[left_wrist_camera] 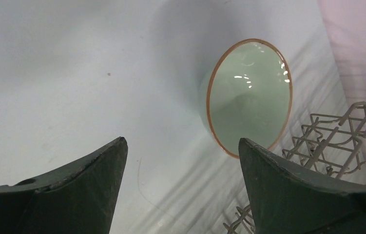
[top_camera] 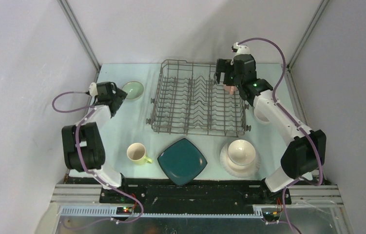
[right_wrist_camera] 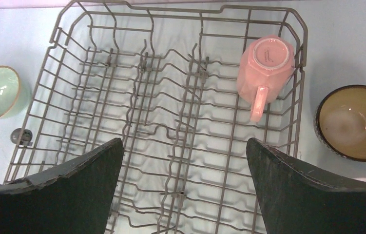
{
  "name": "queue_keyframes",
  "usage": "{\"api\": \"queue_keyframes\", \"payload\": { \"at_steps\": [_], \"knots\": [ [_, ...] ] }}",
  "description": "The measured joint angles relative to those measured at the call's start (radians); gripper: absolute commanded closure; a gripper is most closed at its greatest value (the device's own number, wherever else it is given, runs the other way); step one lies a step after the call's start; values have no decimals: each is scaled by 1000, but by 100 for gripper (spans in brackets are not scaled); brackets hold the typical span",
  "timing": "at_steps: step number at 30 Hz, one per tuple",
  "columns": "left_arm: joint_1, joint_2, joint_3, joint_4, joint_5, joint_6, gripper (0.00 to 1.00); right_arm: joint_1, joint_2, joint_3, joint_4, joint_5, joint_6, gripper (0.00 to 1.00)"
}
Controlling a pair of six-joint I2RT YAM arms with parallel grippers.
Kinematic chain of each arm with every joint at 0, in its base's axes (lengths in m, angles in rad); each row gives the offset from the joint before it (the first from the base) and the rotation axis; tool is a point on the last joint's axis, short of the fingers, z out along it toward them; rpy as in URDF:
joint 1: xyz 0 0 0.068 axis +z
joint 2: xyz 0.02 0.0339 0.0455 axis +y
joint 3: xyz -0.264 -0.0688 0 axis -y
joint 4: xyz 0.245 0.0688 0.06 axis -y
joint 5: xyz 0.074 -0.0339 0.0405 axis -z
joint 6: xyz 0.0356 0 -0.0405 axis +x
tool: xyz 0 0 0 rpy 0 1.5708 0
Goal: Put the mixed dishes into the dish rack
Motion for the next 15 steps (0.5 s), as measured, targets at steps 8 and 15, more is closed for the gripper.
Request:
{"api": "queue_keyframes", "payload": {
  "at_steps": [8, 15],
  "knots": [
    [13, 191, 108, 24, 113, -23, 14, 0, -30, -36, 30, -54, 0, 3],
    [19, 270, 152, 63, 155, -47, 33, 0, -35, -79, 50, -85, 2, 4]
  ]
}}
